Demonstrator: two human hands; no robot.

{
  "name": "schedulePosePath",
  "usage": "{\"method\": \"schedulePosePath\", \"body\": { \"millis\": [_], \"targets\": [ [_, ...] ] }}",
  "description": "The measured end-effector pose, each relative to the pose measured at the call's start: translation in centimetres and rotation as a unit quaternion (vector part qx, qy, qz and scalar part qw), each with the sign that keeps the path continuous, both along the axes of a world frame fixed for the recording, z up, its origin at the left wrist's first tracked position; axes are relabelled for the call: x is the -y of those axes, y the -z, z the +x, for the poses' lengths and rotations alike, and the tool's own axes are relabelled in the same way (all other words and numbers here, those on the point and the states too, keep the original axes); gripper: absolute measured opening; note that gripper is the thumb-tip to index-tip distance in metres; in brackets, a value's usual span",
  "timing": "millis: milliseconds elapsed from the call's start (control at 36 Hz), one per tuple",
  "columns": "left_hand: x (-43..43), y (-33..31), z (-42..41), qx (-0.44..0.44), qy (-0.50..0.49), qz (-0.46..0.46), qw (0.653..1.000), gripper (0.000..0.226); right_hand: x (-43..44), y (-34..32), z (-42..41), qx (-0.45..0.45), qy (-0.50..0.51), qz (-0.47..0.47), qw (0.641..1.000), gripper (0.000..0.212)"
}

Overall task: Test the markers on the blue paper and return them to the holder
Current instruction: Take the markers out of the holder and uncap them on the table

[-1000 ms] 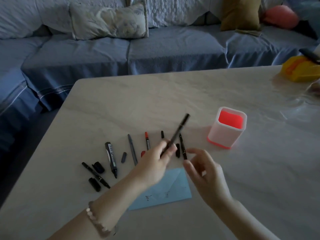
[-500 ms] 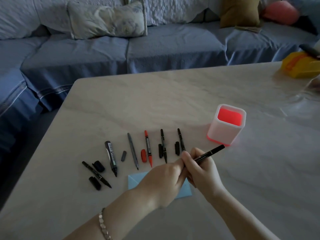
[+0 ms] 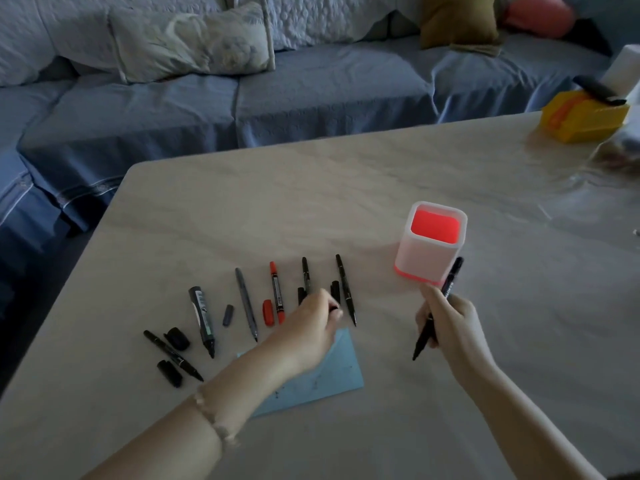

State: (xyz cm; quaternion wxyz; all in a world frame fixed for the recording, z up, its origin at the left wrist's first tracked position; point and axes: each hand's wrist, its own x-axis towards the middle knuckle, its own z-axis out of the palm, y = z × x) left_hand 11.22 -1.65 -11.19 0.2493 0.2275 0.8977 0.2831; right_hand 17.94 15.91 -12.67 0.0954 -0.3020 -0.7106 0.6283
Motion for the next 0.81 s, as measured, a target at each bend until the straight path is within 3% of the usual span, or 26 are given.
{"method": "schedulePosePath", "body": {
  "millis": [111,250,444,611,667,806],
  "targets": [
    [-4.9,1.3,-2.1,-0.036,-0.039,0.028,0.998,0.019,-1.1,1.2,0.0,0.095,-0.038,0.001,0.995,0.033],
    [-9.1,3.8,-3.5,-0.037,-0.035,-0.032,0.998,0.021,-1.8,1.8,0.3,0.101,-0.048,0.033,0.993,0.036],
    [-8.9,4.9,-4.0,-0.111,0.0,-0.098,0.989,0.025,-1.5,1.9,0.6,0.112,-0.067,0.031,0.991,0.033],
    [-2.1,2.6,-0.4,-0.219,0.028,0.026,0.975,0.014,-0.8,2.3,0.6,0.117,-0.078,0.027,0.99,0.034],
    [1.8,3.2,1.4,-0.264,0.044,0.017,0.963,0.011,-0.2,2.4,0.5,0.118,-0.076,0.019,0.99,0.034],
    [10.3,6.4,4.4,-0.277,-0.015,-0.061,0.959,0.027,2.0,2.5,-0.1,0.108,-0.071,0.036,0.991,0.036]
  ]
}}
